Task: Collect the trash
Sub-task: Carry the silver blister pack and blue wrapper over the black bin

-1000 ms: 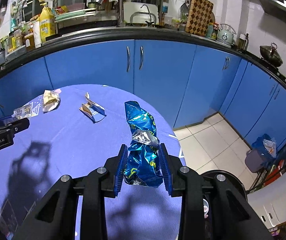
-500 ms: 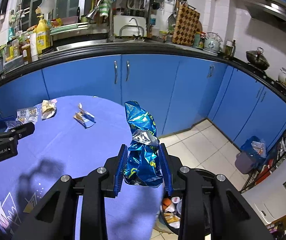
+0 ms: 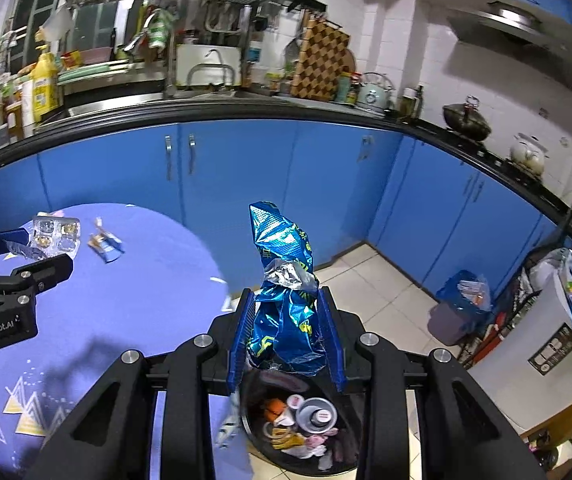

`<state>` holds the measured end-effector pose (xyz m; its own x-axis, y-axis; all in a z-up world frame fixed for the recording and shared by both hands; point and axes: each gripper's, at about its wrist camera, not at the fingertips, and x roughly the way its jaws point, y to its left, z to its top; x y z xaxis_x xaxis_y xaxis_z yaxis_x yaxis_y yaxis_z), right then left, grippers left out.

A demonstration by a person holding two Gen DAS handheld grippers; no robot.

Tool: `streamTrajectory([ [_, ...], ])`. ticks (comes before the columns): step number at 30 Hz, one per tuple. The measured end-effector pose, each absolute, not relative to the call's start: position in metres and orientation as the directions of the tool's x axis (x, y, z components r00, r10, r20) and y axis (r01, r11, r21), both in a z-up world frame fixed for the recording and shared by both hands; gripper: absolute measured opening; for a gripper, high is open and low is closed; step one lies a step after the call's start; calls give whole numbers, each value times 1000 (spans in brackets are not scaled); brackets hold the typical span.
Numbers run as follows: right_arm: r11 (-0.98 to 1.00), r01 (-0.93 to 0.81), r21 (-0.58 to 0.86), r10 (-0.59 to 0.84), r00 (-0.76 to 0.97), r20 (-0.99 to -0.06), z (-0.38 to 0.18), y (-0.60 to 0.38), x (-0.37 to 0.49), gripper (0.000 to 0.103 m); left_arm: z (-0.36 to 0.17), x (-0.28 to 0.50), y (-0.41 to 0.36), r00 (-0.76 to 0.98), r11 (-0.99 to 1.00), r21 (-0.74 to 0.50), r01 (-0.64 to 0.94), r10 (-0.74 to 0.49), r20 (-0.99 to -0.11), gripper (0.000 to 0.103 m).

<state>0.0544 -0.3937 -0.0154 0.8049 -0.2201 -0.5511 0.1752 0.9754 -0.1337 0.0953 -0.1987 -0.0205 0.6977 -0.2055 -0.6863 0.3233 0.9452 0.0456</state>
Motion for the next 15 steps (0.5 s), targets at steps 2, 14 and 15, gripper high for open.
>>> streamTrajectory([
  [2,974,191,-125,-228,803,-551,-16,-403,53,32,-20,95,-212,695,938,51,343,-217,-685,72],
  [14,961,264,-81,-262,779,-570,-27,-448,66,32,-18,99,-255,683,912,59,405,-259,-683,72],
  [15,961,266,-79,-262,776,-574,-29,-449,68,32,-19,100,-257,682,911,61,408,-259,-684,72],
])
